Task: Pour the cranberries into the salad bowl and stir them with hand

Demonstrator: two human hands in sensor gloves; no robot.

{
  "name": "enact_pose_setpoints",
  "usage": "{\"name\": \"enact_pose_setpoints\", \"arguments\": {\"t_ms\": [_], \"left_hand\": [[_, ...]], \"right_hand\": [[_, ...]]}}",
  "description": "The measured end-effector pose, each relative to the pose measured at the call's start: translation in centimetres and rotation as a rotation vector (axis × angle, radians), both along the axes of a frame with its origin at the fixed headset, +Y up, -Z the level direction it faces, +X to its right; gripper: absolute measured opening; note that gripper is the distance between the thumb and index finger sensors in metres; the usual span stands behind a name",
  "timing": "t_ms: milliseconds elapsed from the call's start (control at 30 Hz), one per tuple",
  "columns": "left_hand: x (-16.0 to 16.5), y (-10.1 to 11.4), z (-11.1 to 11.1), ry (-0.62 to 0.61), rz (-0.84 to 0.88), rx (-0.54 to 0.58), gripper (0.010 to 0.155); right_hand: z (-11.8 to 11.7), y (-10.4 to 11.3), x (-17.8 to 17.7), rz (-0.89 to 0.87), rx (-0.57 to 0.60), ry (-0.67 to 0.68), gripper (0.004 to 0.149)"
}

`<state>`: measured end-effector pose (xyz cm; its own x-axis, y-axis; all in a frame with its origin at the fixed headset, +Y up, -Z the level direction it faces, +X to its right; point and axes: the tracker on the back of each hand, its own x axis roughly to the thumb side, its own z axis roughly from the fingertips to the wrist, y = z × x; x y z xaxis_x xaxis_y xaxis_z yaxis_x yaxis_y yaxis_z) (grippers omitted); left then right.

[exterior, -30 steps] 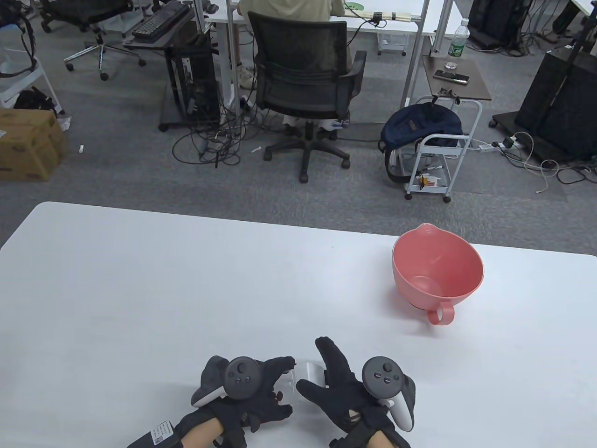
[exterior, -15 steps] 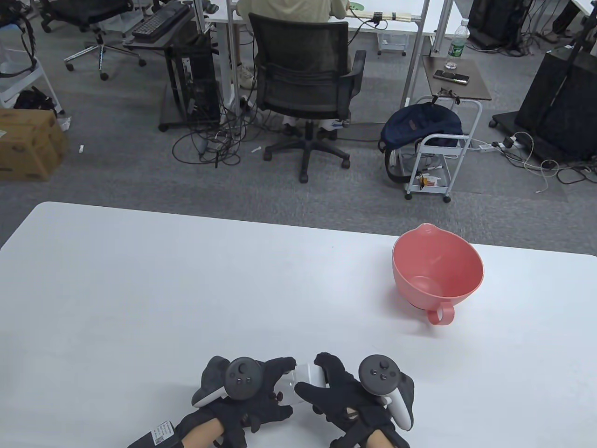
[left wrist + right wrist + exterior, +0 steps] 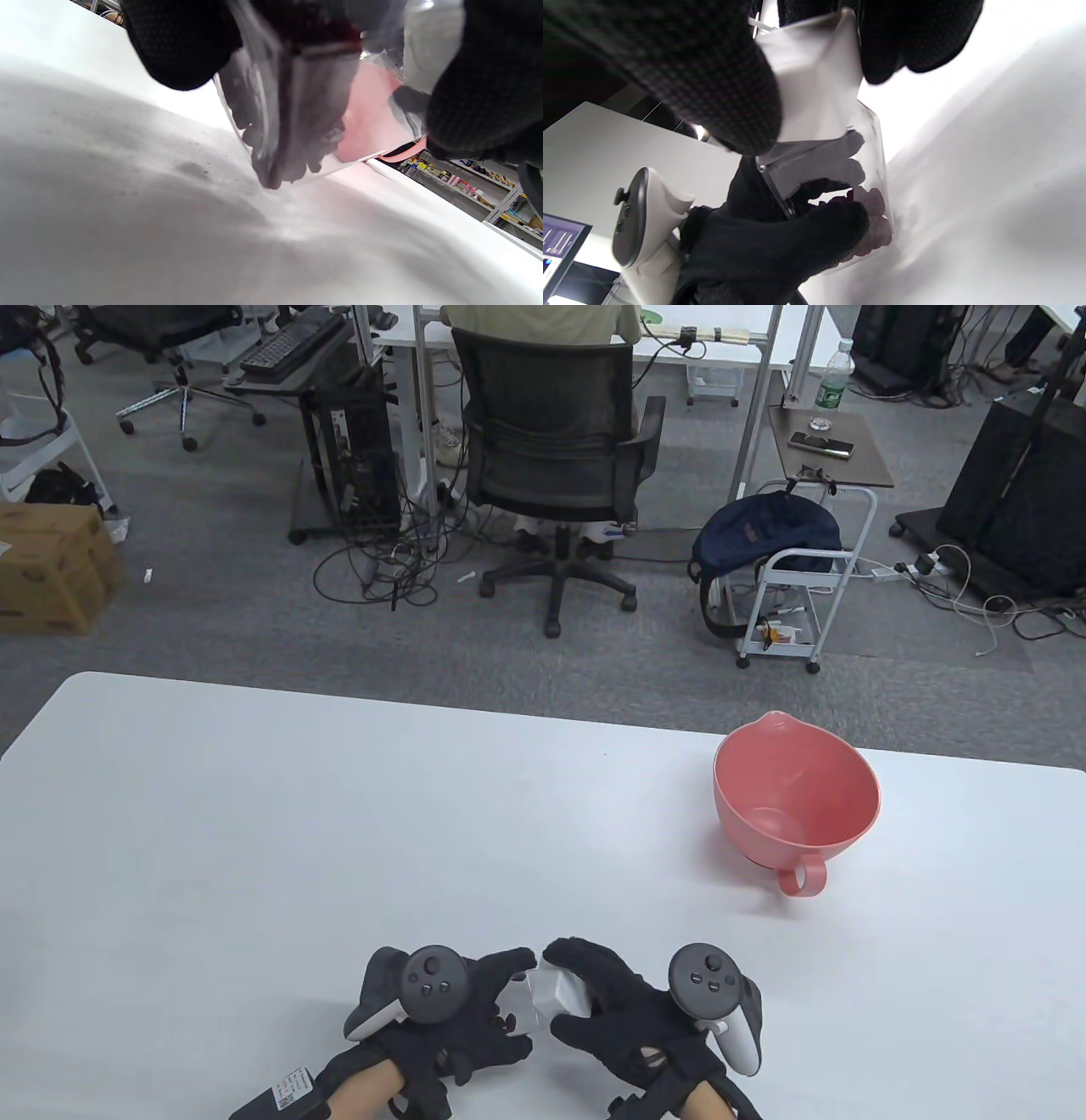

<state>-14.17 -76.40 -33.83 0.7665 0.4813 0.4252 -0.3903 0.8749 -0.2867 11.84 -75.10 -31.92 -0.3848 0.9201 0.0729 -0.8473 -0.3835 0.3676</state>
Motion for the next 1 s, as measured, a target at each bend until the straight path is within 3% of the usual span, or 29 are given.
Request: {"name": "enact_pose_setpoints", "arguments": {"t_ms": [167,267,533,767,1000], "left_hand": [[-0.7,-0.2,-0.5,0.027,0.026,-0.035,0.096],[-1.1,-0.2,-0.6,0.057,0.055,-0.032,0.096],[-1.3,-0.2,-0.6,0.095,0.102,-0.013,0.096],[-1.4,-0.2,-0.7,0.102,0.105,-0.014,0.096],[-1.4,-0.2,-0.7,0.107,0.113,-0.010,0.096]], "right_hand": [[0.1,1.0,1.5,0.047,0.130,-0.113,0.070],[0.2,1.1,2.4,0.069,0.124,-0.213,0.068],[0.2,0.8,6.1,0.360,0.148,-0.593,0.071],[-0.3,0.0,7.5,0.540,0.065,-0.675,0.074],[-1.0,-1.5,7.6,0.704,-0.030,-0.662,0.075]]}}
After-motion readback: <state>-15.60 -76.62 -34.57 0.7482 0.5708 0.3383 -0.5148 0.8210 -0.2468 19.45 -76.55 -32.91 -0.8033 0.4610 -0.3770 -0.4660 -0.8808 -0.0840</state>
